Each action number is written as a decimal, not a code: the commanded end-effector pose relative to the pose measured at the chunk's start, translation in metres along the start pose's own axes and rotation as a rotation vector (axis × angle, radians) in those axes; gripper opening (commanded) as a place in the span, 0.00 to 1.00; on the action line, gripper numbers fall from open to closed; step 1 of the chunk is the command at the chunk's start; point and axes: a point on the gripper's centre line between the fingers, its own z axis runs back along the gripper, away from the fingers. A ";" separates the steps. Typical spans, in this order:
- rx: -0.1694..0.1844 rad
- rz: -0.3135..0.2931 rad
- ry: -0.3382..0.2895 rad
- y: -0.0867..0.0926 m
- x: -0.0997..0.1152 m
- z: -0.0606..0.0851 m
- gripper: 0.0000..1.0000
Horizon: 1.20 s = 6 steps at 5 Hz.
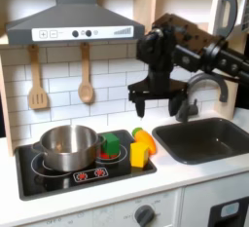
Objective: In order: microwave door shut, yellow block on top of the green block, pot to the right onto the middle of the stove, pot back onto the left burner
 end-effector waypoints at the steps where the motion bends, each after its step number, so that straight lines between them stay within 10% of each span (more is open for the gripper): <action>1: 0.007 -0.007 0.014 -0.003 -0.004 -0.012 1.00; 6: 0.041 0.059 -0.008 -0.025 0.000 -0.014 1.00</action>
